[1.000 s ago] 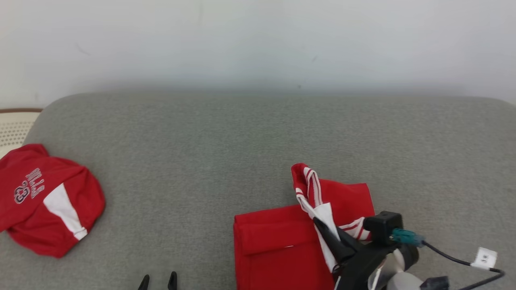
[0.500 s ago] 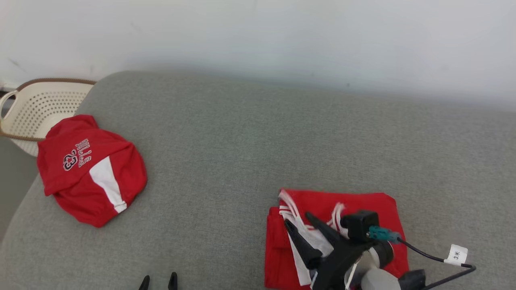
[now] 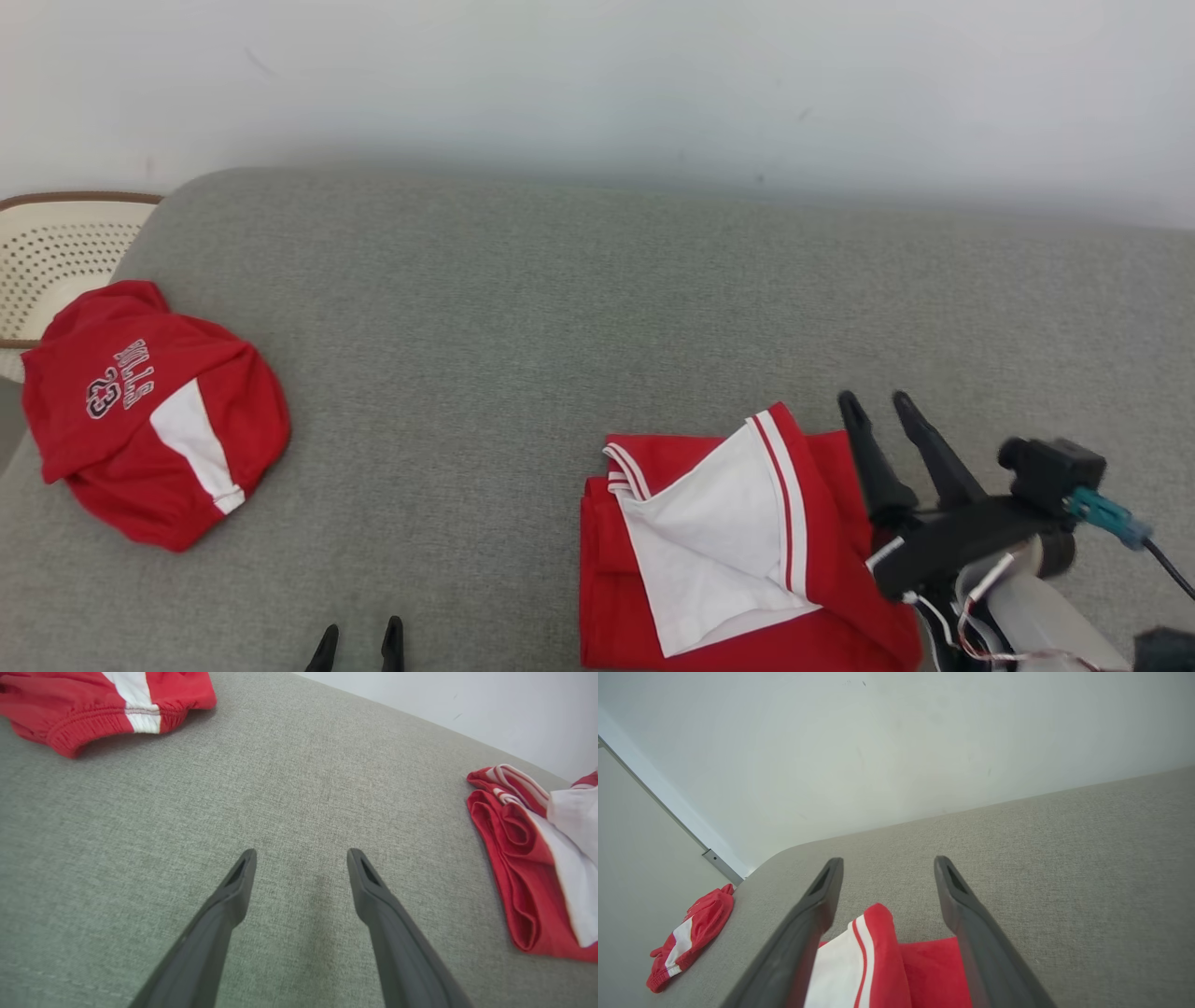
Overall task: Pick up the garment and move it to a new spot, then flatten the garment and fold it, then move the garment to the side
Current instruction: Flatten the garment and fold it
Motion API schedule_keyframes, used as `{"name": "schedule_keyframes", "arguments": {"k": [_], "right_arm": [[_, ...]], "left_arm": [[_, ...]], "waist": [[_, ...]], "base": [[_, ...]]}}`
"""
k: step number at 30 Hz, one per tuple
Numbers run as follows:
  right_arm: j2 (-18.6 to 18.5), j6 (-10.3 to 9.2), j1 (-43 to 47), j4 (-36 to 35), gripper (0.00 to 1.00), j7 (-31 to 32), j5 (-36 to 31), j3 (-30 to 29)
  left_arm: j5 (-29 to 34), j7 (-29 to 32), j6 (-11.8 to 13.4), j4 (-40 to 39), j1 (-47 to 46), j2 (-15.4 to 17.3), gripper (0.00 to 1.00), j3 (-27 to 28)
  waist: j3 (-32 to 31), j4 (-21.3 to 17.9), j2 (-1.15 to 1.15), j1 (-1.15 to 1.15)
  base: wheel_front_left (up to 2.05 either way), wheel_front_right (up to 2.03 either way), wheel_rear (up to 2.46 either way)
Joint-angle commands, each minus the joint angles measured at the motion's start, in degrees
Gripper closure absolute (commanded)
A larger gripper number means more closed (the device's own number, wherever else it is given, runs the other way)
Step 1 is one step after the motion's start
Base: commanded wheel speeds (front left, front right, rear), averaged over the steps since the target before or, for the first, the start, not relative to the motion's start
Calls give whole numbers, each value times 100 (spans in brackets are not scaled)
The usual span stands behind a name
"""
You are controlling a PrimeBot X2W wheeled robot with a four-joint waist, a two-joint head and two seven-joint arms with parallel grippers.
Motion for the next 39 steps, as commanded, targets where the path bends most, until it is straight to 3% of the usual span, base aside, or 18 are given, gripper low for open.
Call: {"name": "schedule_keyframes", "arguments": {"k": [1, 5, 12, 23, 25, 26, 30, 36, 39], "right_arm": [[-13, 0, 235, -63, 0, -24, -91, -137], [-72, 0, 509, -167, 0, -26, -188, -169], [-115, 0, 370, -32, 0, -27, -112, 361], [-69, 0, -155, 943, 0, -5, -23, 705], [-27, 0, -269, 1145, 8, 0, -7, 797], [-8, 0, -311, 1231, 17, 11, 16, 851], [18, 0, -537, 1350, 100, 9, 62, 1190], [-134, 0, -492, 837, 100, -21, 40, 1800], [-390, 0, -410, 335, 100, -22, 165, 2292]], "left_arm": [[48, -5, 5, -13, -50, 5, 0, 43], [85, -5, -24, -2, -60, 5, 0, 50], [99, -5, -43, 37, -67, 5, 0, -9], [114, -5, -25, 30, -81, 6, 0, -25], [113, -5, -23, 19, -89, 3, 0, -28], [111, -5, -21, 14, -97, 4, 0, -33], [119, -5, -19, -9, -104, 4, 0, -7], [123, -5, -38, -36, -29, 5, 0, 35], [121, -5, -44, -44, 22, 4, 0, 39]], "waist": [[30, -91, 0, 0], [49, -134, 0, 0], [74, -57, 0, 0], [140, 277, 0, 0], [166, 310, 0, 0], [172, 320, 0, 0], [185, 321, 0, 0], [89, 211, 0, 0], [39, 145, 0, 0]], "base": [[0, 0, 0], [0, 0, 0], [0, 0, 0], [0, 0, 0], [0, 0, 0], [0, 0, 0], [0, 0, 0], [0, 0, 0], [0, 0, 0]]}}
